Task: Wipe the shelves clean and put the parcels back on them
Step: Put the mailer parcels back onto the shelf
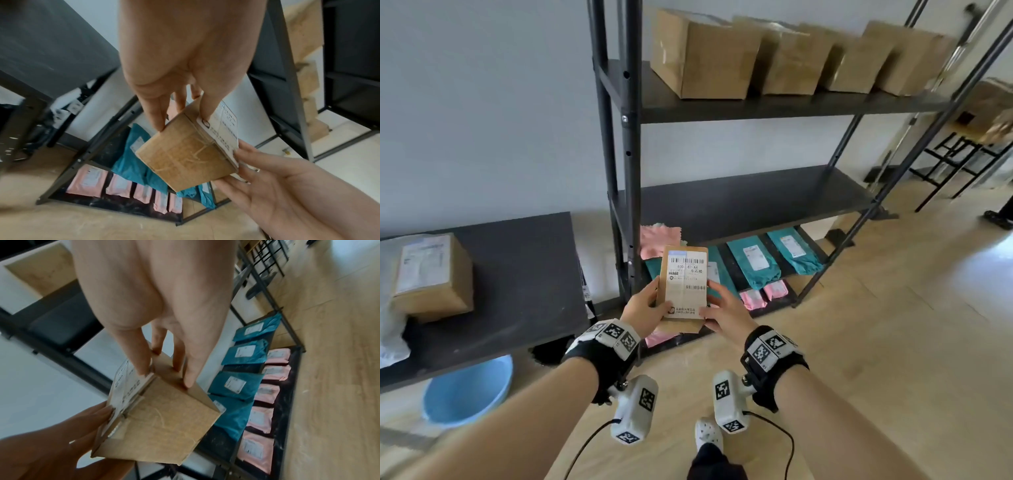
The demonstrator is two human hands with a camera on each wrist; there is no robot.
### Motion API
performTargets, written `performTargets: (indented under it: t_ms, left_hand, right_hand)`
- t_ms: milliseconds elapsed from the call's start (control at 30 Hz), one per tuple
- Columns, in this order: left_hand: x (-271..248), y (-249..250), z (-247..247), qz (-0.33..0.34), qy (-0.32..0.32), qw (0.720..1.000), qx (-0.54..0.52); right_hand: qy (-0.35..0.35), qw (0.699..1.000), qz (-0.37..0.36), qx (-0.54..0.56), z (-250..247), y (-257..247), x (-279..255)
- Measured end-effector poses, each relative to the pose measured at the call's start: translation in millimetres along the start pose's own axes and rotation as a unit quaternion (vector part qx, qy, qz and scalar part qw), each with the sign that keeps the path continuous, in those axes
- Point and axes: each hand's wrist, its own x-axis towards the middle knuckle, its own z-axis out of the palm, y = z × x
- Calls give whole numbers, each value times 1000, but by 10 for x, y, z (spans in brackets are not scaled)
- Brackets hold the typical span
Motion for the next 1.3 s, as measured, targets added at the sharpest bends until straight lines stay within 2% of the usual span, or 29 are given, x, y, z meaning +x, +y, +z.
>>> performTargets:
  t_ms: [233, 267, 300, 400, 567, 733, 933, 1167, 1300]
  left_hand:
    - [659, 633, 900, 55, -45, 996, 54]
    - [861, 837, 1148, 67, -50, 995, 58]
    - [904, 872, 1194, 69, -53, 994, 63]
    - [1301, 1342, 1738, 93, -48, 991, 78]
    - [1812, 2084, 2623, 87, -41, 993, 62]
    - [2313, 2555, 3334, 64, -34, 996, 42]
    - [2890, 3010, 3823, 73, -26, 997, -6]
    - [4080, 3350, 4166, 65, -48, 995, -66]
    - [4760, 3483, 4331, 40, -43, 994, -96]
  right_hand:
    - [66, 996, -11, 51, -1136, -105, 166]
    - [72, 996, -19, 56, -1467, -162, 248]
    - [72, 996, -22, 46, -1533, -164, 272]
    - [90, 994, -37, 47, -2264, -295, 477]
    - [97, 993, -48, 54, -3443, -488, 767]
    - [79, 994, -49, 54, -4411, -732, 1052]
    - [60, 996, -42, 50, -5176, -1035, 1592]
    - [58, 995, -41, 67, -5871, -1501, 2484]
    - [57, 996, -15, 61, -6196, -1794, 3051]
